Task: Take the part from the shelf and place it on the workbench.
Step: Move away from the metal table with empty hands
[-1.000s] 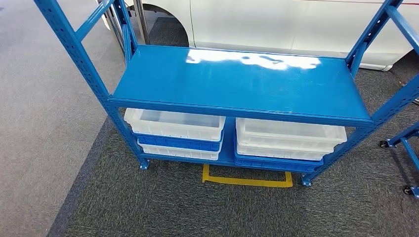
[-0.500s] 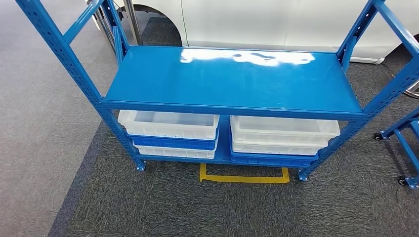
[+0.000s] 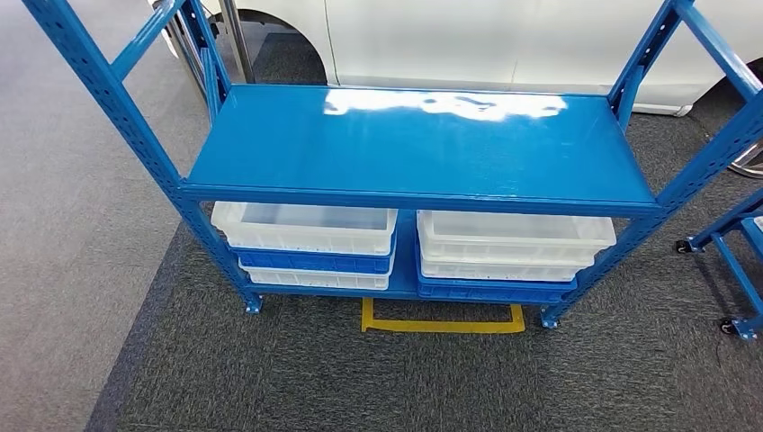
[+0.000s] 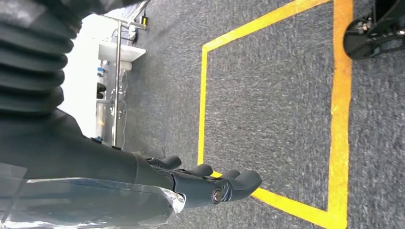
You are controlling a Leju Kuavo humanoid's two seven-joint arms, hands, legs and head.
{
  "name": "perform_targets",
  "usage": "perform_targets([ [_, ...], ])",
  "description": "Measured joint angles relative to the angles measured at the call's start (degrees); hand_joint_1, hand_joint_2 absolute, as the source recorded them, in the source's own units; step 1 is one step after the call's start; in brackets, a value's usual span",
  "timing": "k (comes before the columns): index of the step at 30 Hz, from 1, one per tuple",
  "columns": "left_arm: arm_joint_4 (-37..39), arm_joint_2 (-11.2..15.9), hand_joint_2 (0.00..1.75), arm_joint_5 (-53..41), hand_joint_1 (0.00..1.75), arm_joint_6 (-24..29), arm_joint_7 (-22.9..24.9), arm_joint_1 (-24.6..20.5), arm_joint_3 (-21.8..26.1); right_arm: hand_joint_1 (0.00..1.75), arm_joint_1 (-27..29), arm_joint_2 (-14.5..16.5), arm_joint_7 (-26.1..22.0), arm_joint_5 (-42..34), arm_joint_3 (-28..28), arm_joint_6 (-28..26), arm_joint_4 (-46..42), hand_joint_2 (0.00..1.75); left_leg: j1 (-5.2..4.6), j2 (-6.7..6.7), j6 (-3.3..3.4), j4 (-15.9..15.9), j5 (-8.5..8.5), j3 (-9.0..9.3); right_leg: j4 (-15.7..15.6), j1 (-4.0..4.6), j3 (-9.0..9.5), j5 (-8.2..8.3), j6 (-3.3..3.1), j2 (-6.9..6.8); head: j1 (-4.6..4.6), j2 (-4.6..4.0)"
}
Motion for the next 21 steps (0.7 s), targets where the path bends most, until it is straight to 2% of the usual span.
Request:
perform_targets([
  [6,0.00,0.04,1.75,0.25,0.00,0.07,0.03,-0.01,0.25,0.00,0.01,0.02,-0.04,0.13,0.00,-0.21,0.02,1.75,-0.43,-0.01,0.45,0.03,0.07,-0.02,-0.44,-0.32,0.18,0.28,0.49,0.06,-0.01,0.00],
  [15,-0.01,0.06,1.75,0.84,0.00,0.26,0.45,-0.01,0.36,0.00,0.02,0.07,0.03,0.07,0.19,-0.52,0.03,1.75,-0.50,-0.01,0.48,0.02,0.05,-0.02,-0.56,-0.30,0.22,0.30,0.67,0.05,-0.01,0.00],
  [21,-0.19,0.61,1.75,6.71,0.00,0.44,2.09,0.66,-3.28,0.00,0.53,-0.52,0.13,-4.76,4.36,-0.60,-0.12,1.75,-0.46,-0.01,0.47,-0.04,0.06,0.00,-0.53,-0.27,0.20,0.30,0.67,0.05,-0.01,0.00],
])
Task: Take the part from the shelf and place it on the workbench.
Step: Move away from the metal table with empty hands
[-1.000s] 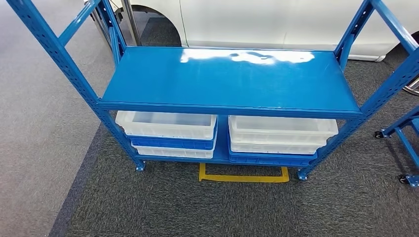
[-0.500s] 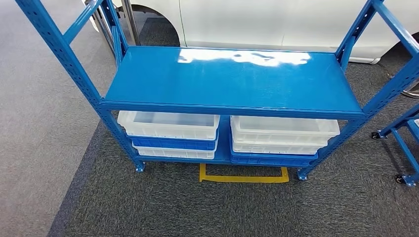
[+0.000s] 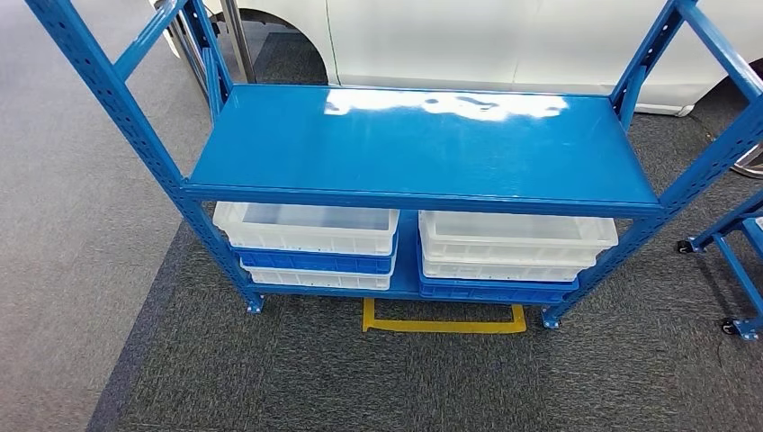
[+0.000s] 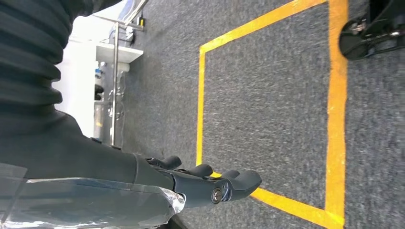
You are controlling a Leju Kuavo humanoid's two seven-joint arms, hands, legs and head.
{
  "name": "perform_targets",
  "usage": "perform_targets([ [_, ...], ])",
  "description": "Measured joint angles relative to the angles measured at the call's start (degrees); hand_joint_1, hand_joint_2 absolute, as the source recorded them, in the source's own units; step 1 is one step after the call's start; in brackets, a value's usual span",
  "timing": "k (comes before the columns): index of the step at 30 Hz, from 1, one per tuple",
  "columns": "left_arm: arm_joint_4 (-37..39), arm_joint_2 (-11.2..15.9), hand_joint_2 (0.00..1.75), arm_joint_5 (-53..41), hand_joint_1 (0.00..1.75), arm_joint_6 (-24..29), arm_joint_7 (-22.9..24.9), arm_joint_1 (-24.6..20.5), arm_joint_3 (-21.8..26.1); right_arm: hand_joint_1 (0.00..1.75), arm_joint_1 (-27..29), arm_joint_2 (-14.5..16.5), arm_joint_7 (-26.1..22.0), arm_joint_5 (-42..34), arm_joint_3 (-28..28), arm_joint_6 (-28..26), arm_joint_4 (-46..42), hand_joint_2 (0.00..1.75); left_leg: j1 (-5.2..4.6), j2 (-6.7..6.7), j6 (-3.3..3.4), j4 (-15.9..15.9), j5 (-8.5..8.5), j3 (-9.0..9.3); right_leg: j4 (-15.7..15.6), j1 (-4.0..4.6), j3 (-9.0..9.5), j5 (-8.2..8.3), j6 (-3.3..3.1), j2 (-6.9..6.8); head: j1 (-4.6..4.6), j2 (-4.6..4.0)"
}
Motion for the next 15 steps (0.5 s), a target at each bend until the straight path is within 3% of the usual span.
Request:
perform_targets([
  [15,-2.11,1.96,1.75,18.36,0.00,-0.74,4.00,2.54,-15.18,0.00,2.05,-2.78,-0.88,-16.92,14.32,0.83,-1.87,1.75,0.00,0.00,0.00,-0.01,0.00,-0.01,0.03,0.00,-0.01,-0.01,0.01,0.00,0.00,0.00],
])
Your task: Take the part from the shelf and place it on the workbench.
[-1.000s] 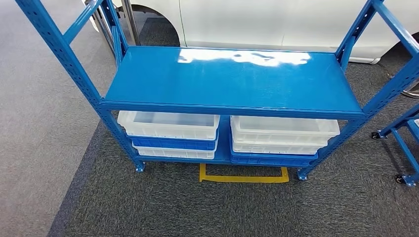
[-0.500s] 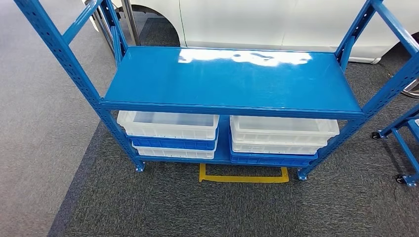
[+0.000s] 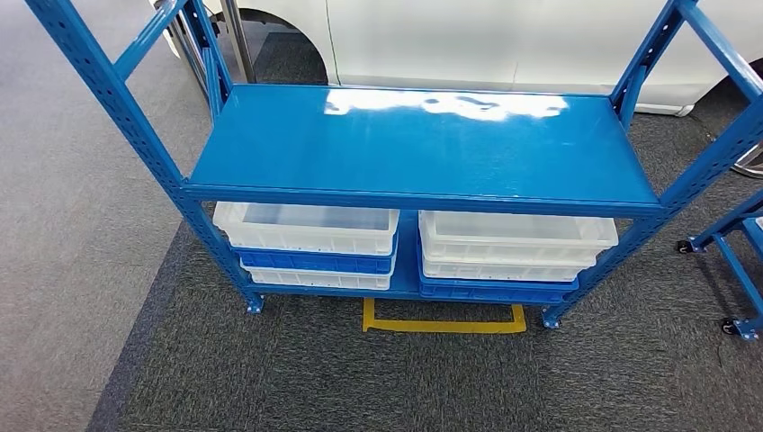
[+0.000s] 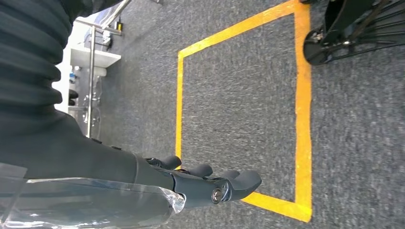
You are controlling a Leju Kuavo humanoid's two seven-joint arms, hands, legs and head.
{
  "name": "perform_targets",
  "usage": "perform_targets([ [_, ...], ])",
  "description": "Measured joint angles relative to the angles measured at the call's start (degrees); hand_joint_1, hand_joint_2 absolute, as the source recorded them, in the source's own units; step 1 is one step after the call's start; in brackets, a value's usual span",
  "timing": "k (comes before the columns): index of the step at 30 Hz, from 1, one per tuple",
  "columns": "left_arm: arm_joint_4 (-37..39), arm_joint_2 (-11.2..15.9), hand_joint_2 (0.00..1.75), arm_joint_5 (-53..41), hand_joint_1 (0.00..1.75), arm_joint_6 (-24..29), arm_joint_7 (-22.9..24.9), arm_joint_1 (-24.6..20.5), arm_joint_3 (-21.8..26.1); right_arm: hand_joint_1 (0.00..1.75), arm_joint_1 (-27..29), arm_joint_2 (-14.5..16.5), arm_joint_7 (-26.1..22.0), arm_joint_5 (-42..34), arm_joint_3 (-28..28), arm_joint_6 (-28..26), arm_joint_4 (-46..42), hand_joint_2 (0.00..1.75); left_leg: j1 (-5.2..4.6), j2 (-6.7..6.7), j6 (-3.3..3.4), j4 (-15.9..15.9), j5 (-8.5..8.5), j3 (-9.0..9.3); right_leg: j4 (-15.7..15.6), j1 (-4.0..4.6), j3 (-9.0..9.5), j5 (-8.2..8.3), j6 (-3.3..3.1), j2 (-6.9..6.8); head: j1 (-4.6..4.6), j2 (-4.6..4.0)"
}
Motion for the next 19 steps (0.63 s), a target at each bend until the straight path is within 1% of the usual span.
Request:
perform_targets([
  [2,-0.36,0.27,1.75,2.47,0.00,-0.13,0.55,0.38,-2.16,0.00,0.31,-0.37,-0.11,-2.30,2.00,0.04,-0.33,1.75,0.00,0.00,0.00,0.00,0.00,0.00,0.00,0.00,0.00,0.00,0.00,0.00,0.00,0.00],
  [3,-0.54,0.39,1.75,3.62,0.00,-0.20,0.80,0.55,-3.21,0.00,0.47,-0.57,-0.15,-3.36,2.94,0.07,-0.49,1.31,0.00,0.00,0.00,0.00,0.00,0.00,0.00,0.00,0.00,0.00,0.00,0.00,0.00,0.00],
  [6,-0.98,0.79,0.44,7.11,0.00,-0.50,1.55,1.04,-6.36,0.00,0.91,-1.09,-0.28,-6.54,5.70,0.13,-0.95,0.00,0.00,0.00,0.00,0.00,0.00,0.00,0.00,0.00,-0.01,0.00,0.00,0.00,0.00,0.00],
  [7,-1.13,0.93,0.00,8.38,0.00,-0.59,1.83,1.21,-7.46,0.00,1.06,-1.28,-0.37,-7.71,6.71,0.15,-1.13,0.00,0.00,0.00,0.00,0.00,0.00,0.00,0.00,0.00,-0.01,0.00,0.00,0.00,0.00,0.00],
  [18,-2.75,2.42,0.00,22.14,0.00,-1.27,4.83,3.26,-19.67,0.00,2.79,-3.48,-1.18,-20.36,17.80,0.82,-2.84,0.00,0.00,0.00,0.00,0.00,0.00,-0.02,0.00,0.00,-0.03,-0.01,0.01,0.00,0.00,0.00],
  [19,-2.80,2.48,0.00,22.78,0.00,-1.32,4.97,3.34,-20.23,0.00,2.87,-3.58,-1.19,-20.94,18.32,0.88,-2.92,0.00,0.00,0.00,0.00,0.00,0.00,-0.02,0.00,0.00,-0.03,-0.01,0.01,0.00,0.00,0.00],
])
